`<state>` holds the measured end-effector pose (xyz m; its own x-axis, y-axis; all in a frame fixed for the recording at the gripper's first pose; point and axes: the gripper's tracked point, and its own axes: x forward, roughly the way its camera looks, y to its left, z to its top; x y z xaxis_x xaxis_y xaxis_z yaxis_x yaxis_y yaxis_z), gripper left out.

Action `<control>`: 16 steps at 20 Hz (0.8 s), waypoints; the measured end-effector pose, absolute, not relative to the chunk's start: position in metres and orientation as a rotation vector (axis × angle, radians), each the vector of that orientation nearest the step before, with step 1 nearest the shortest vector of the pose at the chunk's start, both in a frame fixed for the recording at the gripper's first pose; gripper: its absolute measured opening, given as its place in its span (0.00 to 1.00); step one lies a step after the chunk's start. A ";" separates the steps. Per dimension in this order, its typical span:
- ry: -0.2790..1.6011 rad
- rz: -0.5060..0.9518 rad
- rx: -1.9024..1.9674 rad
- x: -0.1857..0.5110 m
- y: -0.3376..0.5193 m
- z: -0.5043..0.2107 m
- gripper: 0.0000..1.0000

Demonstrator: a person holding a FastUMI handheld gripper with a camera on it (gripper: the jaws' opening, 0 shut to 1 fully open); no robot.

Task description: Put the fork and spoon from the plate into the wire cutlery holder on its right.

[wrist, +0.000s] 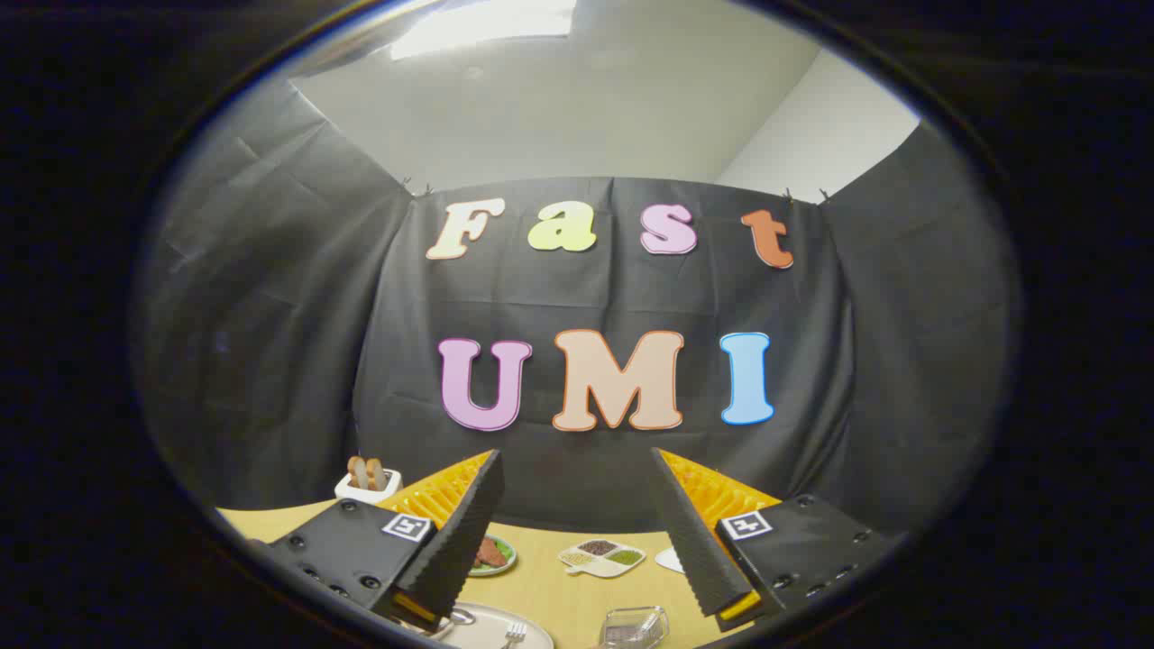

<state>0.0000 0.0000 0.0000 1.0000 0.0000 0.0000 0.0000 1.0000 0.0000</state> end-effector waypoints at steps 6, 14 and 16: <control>-0.018 0.010 -0.027 0.010 0.010 0.010 1.00; 0.023 -0.028 0.036 0.005 0.015 -0.013 1.00; 0.019 -0.026 0.055 0.003 0.022 -0.015 1.00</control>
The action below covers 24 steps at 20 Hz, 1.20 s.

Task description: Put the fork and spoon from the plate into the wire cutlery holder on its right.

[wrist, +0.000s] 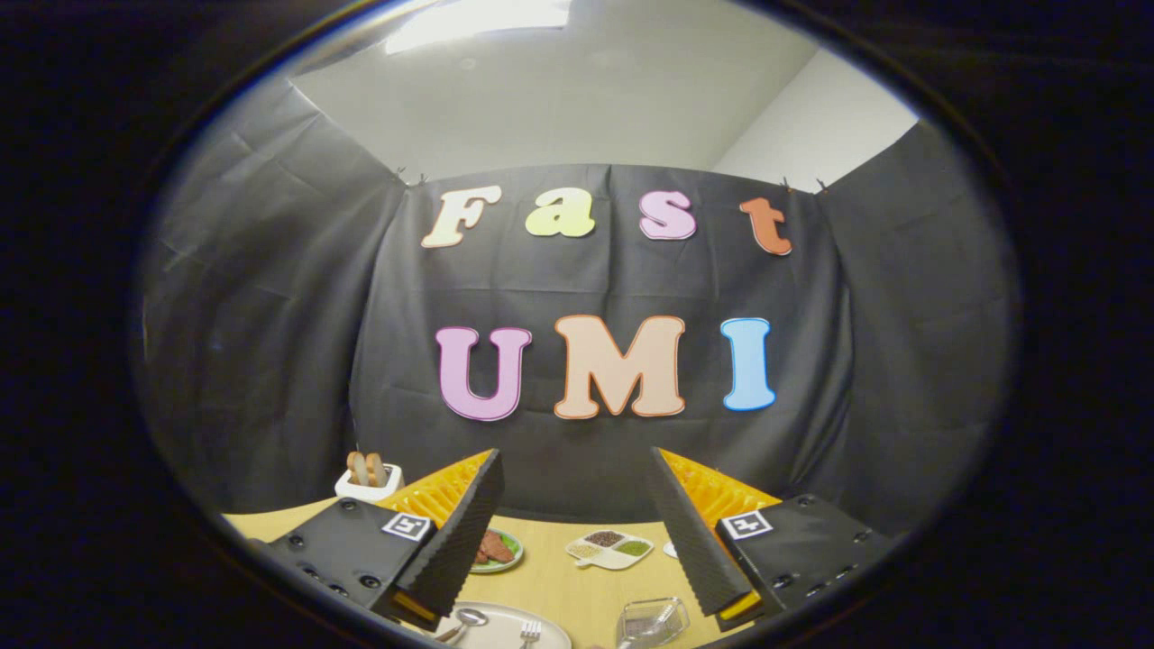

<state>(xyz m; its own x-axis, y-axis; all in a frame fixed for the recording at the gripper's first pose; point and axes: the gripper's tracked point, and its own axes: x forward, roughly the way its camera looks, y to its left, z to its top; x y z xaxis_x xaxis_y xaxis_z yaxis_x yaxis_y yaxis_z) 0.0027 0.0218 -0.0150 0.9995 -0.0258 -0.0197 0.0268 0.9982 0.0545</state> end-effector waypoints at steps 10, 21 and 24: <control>0.134 0.012 0.022 0.005 0.037 -0.061 1.00; 0.419 0.140 -0.066 -0.012 0.076 -0.165 1.00; 0.497 0.156 -0.060 -0.019 0.080 -0.196 1.00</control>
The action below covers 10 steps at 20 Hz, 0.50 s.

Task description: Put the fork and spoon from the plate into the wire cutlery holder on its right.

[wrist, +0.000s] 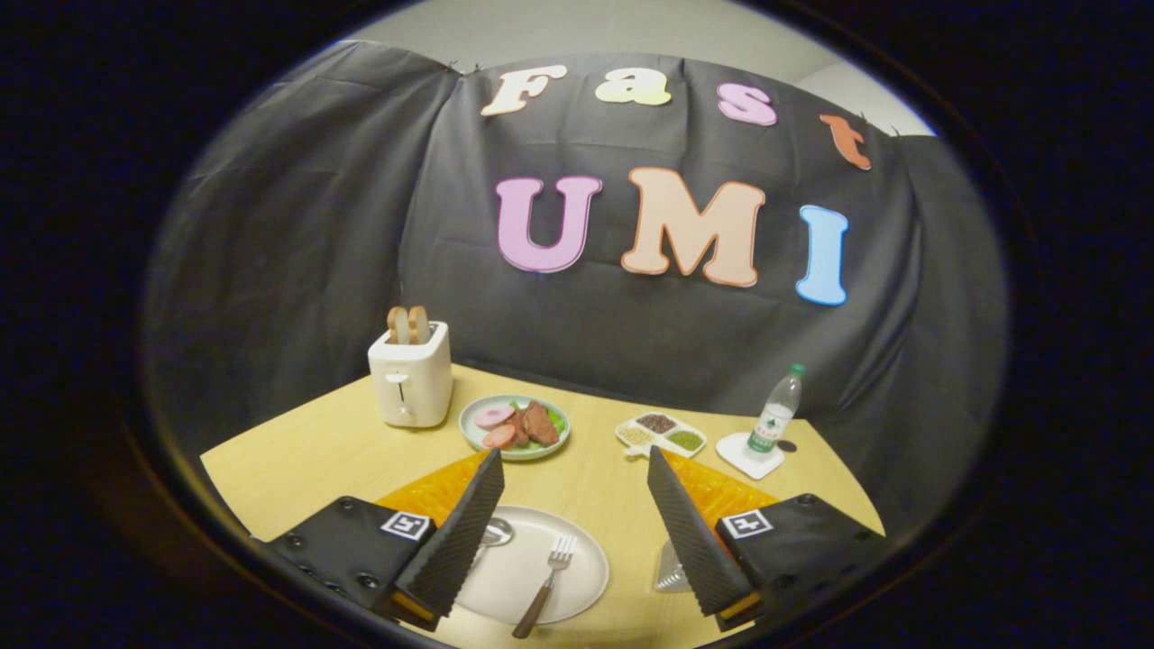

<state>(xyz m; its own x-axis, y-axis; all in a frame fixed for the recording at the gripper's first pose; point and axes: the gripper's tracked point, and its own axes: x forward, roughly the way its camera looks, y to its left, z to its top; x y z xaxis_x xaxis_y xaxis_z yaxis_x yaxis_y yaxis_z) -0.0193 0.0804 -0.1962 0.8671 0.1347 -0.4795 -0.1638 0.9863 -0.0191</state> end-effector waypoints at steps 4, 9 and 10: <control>0.655 0.149 -0.060 -0.040 0.076 -0.252 1.00; 0.788 0.139 -0.016 -0.057 0.073 -0.302 1.00; 0.805 0.140 -0.016 -0.061 0.074 -0.309 1.00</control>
